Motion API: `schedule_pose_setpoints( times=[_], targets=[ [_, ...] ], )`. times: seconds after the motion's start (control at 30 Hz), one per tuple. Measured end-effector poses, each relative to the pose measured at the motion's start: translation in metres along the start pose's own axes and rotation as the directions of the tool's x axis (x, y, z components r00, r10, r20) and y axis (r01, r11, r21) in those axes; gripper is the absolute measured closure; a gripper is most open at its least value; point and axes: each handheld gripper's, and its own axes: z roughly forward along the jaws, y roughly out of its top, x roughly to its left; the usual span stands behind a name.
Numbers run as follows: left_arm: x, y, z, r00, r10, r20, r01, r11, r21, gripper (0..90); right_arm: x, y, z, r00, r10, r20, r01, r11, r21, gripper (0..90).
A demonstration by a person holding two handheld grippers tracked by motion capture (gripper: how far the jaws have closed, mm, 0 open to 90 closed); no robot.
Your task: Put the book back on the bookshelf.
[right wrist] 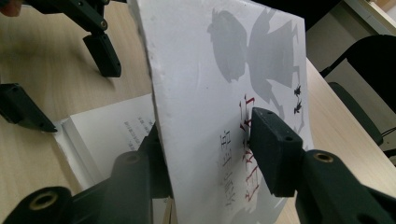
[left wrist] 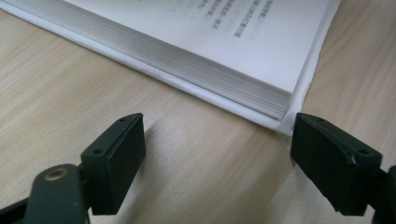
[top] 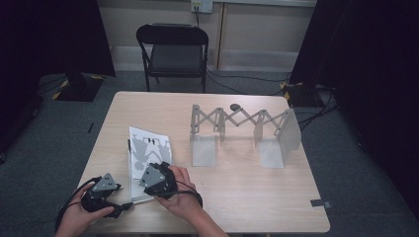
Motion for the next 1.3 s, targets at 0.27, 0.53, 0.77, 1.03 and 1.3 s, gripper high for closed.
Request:
schedule_pose_setpoints(
  times=[0.27,0.53,0.77,1.03,1.3],
  targets=[
    [0.000,-0.001,0.001,0.9999,0.012,0.000,-0.012,0.9999,-0.008,15.0,-0.008,0.009,-0.003,0.9999,0.012,0.003,-0.012,1.000,0.016,56.6],
    [0.005,-0.003,0.004,1.0000,-0.002,-0.005,0.001,0.9989,-0.048,12.3,-0.015,0.013,-0.006,0.9994,0.035,0.006,-0.035,0.999,0.024,58.1],
    [0.018,-0.004,0.005,0.9973,-0.048,-0.056,0.043,0.9959,-0.079,16.8,-0.020,0.019,-0.007,0.9995,0.029,0.009,-0.029,0.999,0.046,59.5],
    [0.026,0.008,0.015,0.9945,-0.066,-0.082,0.058,0.9945,-0.087,17.0,-0.024,0.020,-0.010,0.9992,0.038,0.015,-0.039,0.998,0.051,60.5],
    [0.025,0.016,0.019,0.9950,-0.020,-0.098,0.012,0.9966,-0.082,19.1,-0.025,0.021,-0.012,0.9993,0.033,0.015,-0.034,0.998,0.057,60.9]
  ],
)
